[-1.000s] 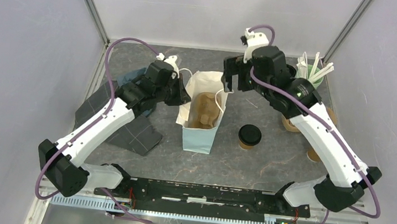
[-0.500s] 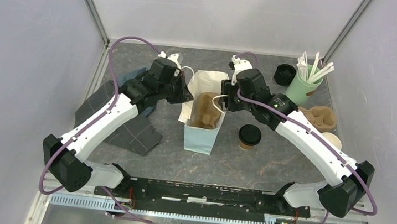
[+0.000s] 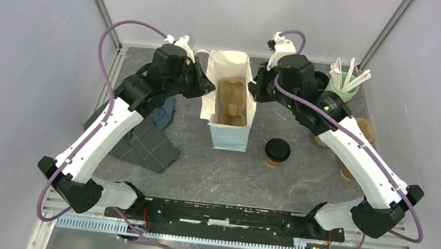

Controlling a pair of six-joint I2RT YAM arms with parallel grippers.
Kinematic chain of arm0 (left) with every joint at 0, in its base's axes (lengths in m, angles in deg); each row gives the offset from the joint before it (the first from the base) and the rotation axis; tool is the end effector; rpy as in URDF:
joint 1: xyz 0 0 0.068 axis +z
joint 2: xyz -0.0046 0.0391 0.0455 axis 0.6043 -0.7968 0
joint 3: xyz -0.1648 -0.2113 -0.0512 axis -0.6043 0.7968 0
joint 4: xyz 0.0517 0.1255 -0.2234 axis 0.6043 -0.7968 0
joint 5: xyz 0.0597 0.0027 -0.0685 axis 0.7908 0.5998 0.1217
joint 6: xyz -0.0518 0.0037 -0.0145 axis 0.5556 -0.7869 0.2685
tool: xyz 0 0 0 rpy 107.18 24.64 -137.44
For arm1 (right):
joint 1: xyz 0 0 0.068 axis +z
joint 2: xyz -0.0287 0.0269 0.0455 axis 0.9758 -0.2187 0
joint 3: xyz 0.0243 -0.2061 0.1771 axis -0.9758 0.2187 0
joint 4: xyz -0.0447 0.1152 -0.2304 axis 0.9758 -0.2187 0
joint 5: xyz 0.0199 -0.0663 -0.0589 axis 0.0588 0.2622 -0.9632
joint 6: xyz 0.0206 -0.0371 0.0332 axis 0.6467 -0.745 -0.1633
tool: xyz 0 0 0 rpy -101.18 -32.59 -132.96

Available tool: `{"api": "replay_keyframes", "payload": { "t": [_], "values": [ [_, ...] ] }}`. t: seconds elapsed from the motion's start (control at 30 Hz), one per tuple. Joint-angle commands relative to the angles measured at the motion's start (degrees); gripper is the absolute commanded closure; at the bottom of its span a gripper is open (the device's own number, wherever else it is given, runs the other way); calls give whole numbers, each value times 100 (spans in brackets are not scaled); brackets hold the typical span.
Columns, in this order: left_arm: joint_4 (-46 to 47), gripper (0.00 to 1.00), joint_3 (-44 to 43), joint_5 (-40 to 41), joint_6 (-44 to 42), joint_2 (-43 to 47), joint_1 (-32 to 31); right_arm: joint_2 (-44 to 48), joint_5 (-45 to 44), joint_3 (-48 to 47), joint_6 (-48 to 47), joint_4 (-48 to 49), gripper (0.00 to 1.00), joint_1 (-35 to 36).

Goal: Pack the takeout coffee

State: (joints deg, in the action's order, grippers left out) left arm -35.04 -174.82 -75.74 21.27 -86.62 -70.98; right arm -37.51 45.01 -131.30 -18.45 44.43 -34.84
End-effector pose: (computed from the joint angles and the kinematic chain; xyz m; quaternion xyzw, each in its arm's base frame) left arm 0.2285 -0.1541 0.4244 -0.0379 0.8645 -0.3084 0.3952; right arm 0.2195 0.1950 0.4427 -0.0875 0.8433 0.2506 0.4674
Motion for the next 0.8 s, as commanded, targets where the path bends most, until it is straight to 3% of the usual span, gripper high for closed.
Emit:
{"api": "replay_keyframes", "payload": {
  "t": [0.0,0.2,0.37,0.5,0.6,0.63,0.7,0.77],
  "values": [
    [-338,98,-693,87,324,-65,0,3,87,-901,299,160,98,10],
    [-680,98,-1569,128,444,-233,8,-49,173,-1282,626,134,99,6],
    [-774,98,-1642,264,533,-258,11,10,162,-1038,782,155,99,-3],
    [-800,98,-1218,395,568,-193,33,51,64,-684,930,112,97,-65],
    [-717,98,-329,369,642,-19,188,244,30,544,1113,479,93,-202],
    [-591,93,68,351,607,43,241,363,35,1042,1098,817,89,-244],
    [-272,72,842,351,419,145,348,506,-9,2083,926,1409,66,-298],
    [-203,51,1208,21,293,132,575,442,167,2215,676,1462,51,-406]
  ]
}}
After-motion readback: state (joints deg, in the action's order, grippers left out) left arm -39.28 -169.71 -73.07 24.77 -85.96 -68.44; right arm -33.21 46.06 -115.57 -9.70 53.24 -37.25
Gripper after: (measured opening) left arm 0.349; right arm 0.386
